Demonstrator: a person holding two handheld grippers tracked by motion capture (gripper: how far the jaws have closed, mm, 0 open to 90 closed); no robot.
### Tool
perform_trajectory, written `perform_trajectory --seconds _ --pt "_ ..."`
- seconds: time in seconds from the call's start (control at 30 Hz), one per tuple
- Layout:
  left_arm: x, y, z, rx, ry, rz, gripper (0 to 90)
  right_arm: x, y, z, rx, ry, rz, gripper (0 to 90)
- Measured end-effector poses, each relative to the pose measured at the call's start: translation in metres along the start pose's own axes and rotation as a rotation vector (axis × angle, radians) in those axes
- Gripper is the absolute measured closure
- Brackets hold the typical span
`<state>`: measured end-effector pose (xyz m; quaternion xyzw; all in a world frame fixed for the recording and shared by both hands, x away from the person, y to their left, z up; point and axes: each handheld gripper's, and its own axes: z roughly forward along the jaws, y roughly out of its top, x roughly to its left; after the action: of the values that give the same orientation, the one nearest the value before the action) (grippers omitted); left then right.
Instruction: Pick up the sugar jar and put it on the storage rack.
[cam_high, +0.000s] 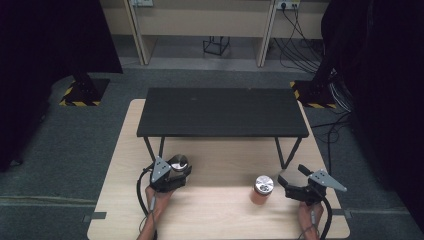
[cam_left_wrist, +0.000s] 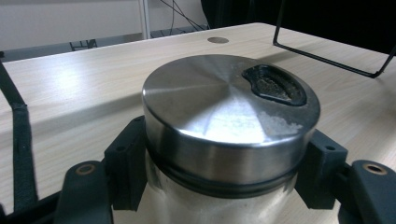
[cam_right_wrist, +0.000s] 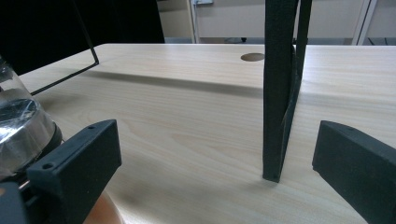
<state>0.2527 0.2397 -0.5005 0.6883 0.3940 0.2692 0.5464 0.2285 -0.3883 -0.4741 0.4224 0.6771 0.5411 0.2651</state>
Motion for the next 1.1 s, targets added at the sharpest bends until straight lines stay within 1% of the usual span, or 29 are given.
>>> perform_trajectory --seconds 0.13,0.23,0.3,0.43,0.47,0.57,0.6,0.8,0.9,1.1 --pt "-0.001 0.003 -0.002 0.013 0.015 0.002 31.1 0.000 0.000 0.000 -0.001 -0.001 0.003 1.2" --pt "0.002 0.003 -0.004 0.014 0.018 -0.019 31.2 0.000 0.000 0.000 -0.003 0.000 0.001 1.1" --pt "0.003 0.004 -0.005 0.015 0.017 -0.022 31.2 -0.001 0.000 0.000 -0.002 0.001 0.003 1.2" --pt "0.003 0.005 -0.009 0.009 0.013 -0.020 31.2 -0.001 0.000 0.000 0.000 0.001 0.002 1.2" --pt "0.002 0.008 -0.011 0.009 0.008 -0.018 31.2 -0.001 0.000 0.000 0.001 0.001 0.001 1.2" --pt "0.000 0.016 -0.013 0.031 0.009 -0.009 31.2 -0.001 0.000 0.001 0.004 0.002 0.000 1.2" --pt "0.000 0.016 -0.013 0.031 0.009 -0.009 31.2 -0.001 0.000 0.001 0.005 0.002 0.000 1.2" --pt "0.002 0.026 -0.021 0.025 -0.015 -0.015 31.2 -0.001 0.000 0.001 0.004 0.002 0.002 1.2" --pt "0.002 0.031 -0.026 0.021 -0.030 -0.002 31.2 -0.001 0.000 0.001 0.004 0.002 0.000 1.2" --pt "0.000 0.039 -0.036 0.011 -0.053 -0.004 31.2 -0.001 0.000 0.001 0.004 0.001 0.001 1.2"
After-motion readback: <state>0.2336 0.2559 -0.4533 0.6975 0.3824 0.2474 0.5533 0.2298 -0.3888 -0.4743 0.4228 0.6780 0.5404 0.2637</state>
